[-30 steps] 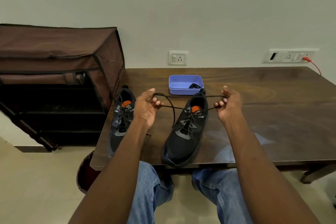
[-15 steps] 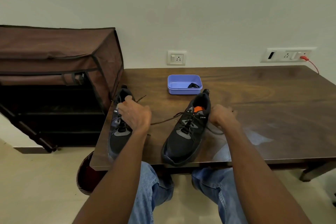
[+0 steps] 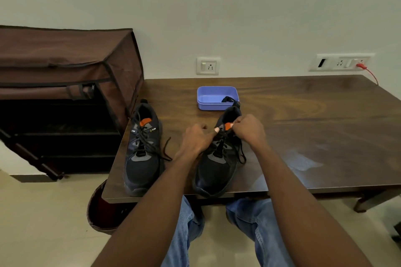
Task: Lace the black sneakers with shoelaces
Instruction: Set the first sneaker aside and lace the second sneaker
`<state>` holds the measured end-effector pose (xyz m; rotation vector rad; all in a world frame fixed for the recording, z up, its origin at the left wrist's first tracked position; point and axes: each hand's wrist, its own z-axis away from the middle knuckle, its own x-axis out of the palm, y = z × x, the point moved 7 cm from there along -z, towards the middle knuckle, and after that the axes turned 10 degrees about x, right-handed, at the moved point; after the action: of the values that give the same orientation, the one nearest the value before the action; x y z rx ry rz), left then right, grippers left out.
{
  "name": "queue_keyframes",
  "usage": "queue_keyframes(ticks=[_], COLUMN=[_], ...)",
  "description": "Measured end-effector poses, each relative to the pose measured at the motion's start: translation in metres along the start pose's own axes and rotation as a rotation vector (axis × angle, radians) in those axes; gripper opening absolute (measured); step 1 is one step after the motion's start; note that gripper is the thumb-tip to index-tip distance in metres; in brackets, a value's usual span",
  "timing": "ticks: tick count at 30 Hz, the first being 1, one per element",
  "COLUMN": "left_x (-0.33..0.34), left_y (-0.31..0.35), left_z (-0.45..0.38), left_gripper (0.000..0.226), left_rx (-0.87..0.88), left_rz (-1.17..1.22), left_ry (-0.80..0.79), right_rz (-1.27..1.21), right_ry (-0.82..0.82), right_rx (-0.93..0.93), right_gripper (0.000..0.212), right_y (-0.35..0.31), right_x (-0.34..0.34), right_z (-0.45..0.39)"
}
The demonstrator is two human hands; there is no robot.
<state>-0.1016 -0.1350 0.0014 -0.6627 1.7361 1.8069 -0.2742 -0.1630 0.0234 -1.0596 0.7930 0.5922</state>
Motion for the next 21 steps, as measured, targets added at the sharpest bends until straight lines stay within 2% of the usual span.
queue_keyframes(ticks=[3, 5, 7, 9, 11, 16, 19, 21], left_x=[0.001, -0.009, -0.015, -0.009, -0.006, -0.007, -0.010, -0.011], left_y=[0.009, 0.015, 0.012, 0.005, -0.001, -0.007, -0.009, -0.011], left_z=[-0.001, -0.002, -0.002, -0.002, -0.002, -0.003, -0.001, -0.002], left_gripper=[0.027, 0.025, 0.030, 0.047, 0.052, 0.030, 0.031, 0.031], left_rx=[0.052, 0.116, 0.089, -0.031, -0.096, -0.109, -0.086, -0.101], left_rz=[-0.036, -0.128, -0.071, 0.008, 0.014, 0.024, -0.042, -0.003], left_ry=[0.050, 0.195, 0.254, 0.165, 0.118, 0.093, 0.069, 0.071], right_rz=[-0.185, -0.209, -0.177, -0.117, -0.063, -0.116, -0.024, 0.014], right_ry=[-0.103, -0.133, -0.137, -0.113, -0.097, -0.183, -0.138, -0.132], right_rx=[-0.033, -0.056, -0.078, -0.104, -0.125, -0.168, -0.209, -0.190], right_gripper=[0.028, 0.032, 0.026, 0.021, 0.017, 0.013, 0.021, 0.026], right_y=[0.001, 0.001, -0.002, -0.008, -0.012, -0.018, -0.027, -0.027], right_x=[0.005, 0.011, 0.015, 0.014, 0.015, 0.027, 0.031, 0.034], right_z=[0.000, -0.001, 0.001, 0.005, 0.006, 0.009, 0.014, 0.014])
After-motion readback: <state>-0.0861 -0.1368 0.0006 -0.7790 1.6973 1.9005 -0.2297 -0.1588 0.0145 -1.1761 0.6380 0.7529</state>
